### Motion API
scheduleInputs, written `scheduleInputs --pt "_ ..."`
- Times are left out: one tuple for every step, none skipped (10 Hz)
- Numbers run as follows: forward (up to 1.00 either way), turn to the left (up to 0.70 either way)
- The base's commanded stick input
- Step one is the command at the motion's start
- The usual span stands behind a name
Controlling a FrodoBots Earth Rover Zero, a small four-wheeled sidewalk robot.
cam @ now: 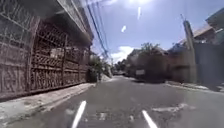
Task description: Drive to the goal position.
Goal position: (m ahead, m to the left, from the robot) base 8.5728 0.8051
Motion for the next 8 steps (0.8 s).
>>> scheduleInputs --pt "0.85 -0.34" --pt "0.85 -0.34" --pt "0.85 -0.34" --pt "0.85 -0.34" --pt "0.85 -0.34" --pt "0.85 -0.34" --pt "0.85 -0.21" --pt "0.85 -0.04"
